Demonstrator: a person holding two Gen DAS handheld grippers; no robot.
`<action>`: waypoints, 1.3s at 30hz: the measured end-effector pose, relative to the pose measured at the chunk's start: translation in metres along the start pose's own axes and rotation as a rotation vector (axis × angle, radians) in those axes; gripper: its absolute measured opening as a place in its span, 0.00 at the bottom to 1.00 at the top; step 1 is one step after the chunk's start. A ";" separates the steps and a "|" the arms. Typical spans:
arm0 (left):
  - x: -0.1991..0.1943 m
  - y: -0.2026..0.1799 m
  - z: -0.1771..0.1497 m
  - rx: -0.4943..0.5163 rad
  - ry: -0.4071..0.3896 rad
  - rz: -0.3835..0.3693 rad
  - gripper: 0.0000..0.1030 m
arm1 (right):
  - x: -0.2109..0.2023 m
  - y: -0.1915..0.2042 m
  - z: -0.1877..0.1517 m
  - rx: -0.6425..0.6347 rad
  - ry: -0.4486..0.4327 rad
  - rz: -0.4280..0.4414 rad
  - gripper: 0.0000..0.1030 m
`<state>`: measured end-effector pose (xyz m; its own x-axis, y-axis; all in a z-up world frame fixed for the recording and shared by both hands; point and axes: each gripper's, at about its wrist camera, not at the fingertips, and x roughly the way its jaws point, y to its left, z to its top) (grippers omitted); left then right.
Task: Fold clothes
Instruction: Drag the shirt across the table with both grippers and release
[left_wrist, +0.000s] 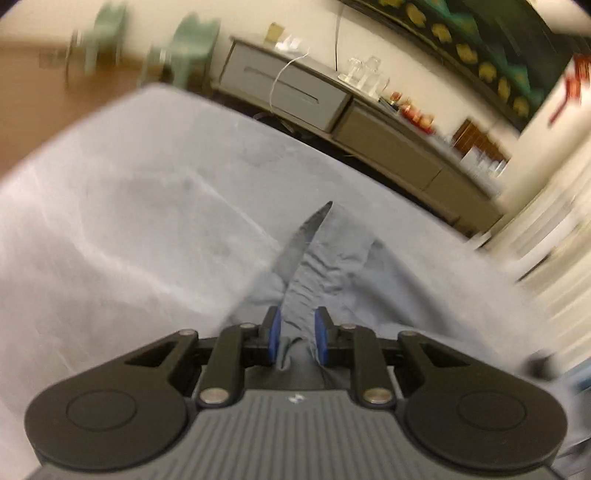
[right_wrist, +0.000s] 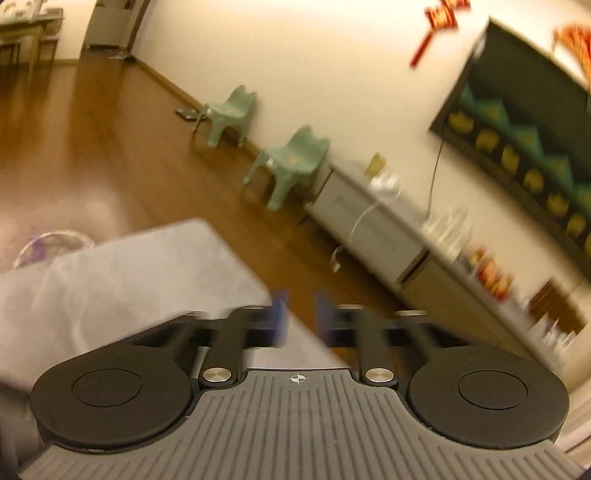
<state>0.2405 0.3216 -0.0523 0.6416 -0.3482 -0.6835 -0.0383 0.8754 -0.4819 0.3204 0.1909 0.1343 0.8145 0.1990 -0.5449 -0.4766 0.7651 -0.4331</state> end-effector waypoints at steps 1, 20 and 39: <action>-0.001 0.003 0.002 -0.023 0.009 -0.033 0.19 | -0.007 -0.008 -0.022 0.005 0.008 0.018 0.76; -0.024 0.036 0.032 -0.134 -0.268 0.401 0.11 | -0.297 -0.140 -0.463 0.596 0.328 -0.408 0.95; -0.119 0.020 -0.045 -0.199 -0.427 0.003 0.37 | -0.227 -0.070 -0.483 0.395 0.506 -0.133 0.02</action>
<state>0.1288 0.3652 -0.0054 0.8972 -0.1404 -0.4187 -0.1599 0.7805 -0.6044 0.0093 -0.2038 -0.0582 0.5563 -0.1518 -0.8170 -0.1464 0.9499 -0.2761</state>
